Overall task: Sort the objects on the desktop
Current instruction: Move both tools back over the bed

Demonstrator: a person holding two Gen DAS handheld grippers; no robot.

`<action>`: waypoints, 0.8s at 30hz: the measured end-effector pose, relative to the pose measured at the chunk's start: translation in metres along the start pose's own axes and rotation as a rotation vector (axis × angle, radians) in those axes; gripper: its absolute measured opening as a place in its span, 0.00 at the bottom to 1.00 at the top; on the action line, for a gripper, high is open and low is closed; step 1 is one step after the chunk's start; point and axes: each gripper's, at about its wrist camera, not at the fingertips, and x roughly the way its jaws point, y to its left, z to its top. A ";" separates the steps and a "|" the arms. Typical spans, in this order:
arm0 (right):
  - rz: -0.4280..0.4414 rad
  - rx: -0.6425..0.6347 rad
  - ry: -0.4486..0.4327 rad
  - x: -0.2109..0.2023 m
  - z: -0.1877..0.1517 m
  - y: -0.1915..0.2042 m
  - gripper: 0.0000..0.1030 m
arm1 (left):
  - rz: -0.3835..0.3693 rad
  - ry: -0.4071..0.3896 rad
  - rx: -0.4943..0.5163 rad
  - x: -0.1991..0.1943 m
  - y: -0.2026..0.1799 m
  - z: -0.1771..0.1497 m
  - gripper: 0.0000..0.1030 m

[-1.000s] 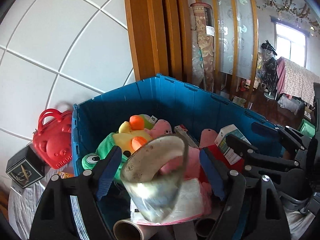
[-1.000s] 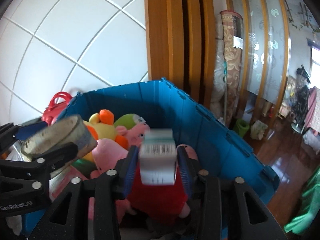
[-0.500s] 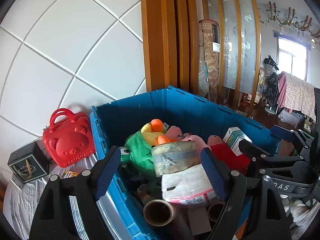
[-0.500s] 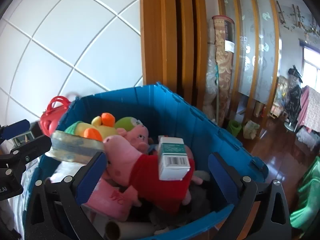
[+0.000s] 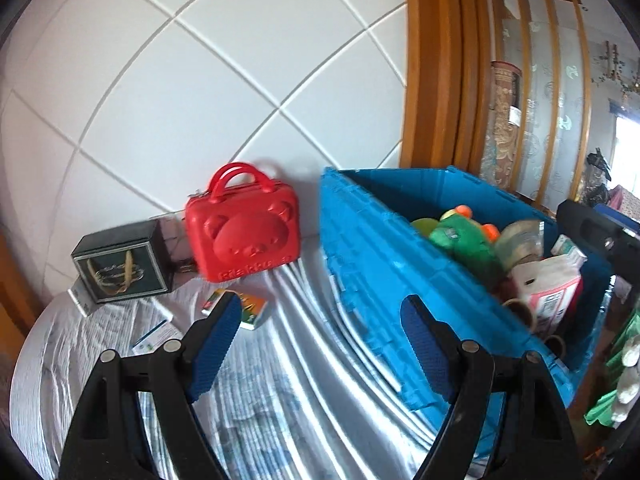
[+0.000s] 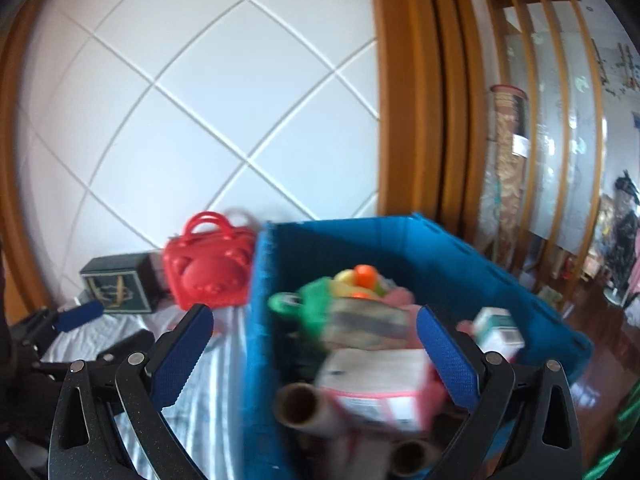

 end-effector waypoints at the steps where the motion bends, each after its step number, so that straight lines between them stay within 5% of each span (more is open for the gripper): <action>1: 0.018 -0.007 0.003 0.004 0.001 0.012 1.00 | 0.013 0.011 -0.011 0.002 0.017 -0.006 0.79; 8: 0.170 -0.073 0.091 0.057 -0.001 0.103 1.00 | 0.144 0.143 -0.078 0.026 0.143 -0.051 0.79; 15: 0.259 -0.130 0.281 0.149 -0.023 0.162 1.00 | 0.248 0.342 -0.160 0.090 0.254 -0.092 0.79; 20: 0.262 -0.152 0.428 0.241 -0.053 0.181 1.00 | 0.208 0.451 -0.163 0.161 0.304 -0.112 0.79; 24: 0.261 -0.156 0.531 0.310 -0.077 0.192 1.00 | 0.169 0.519 -0.070 0.230 0.322 -0.115 0.79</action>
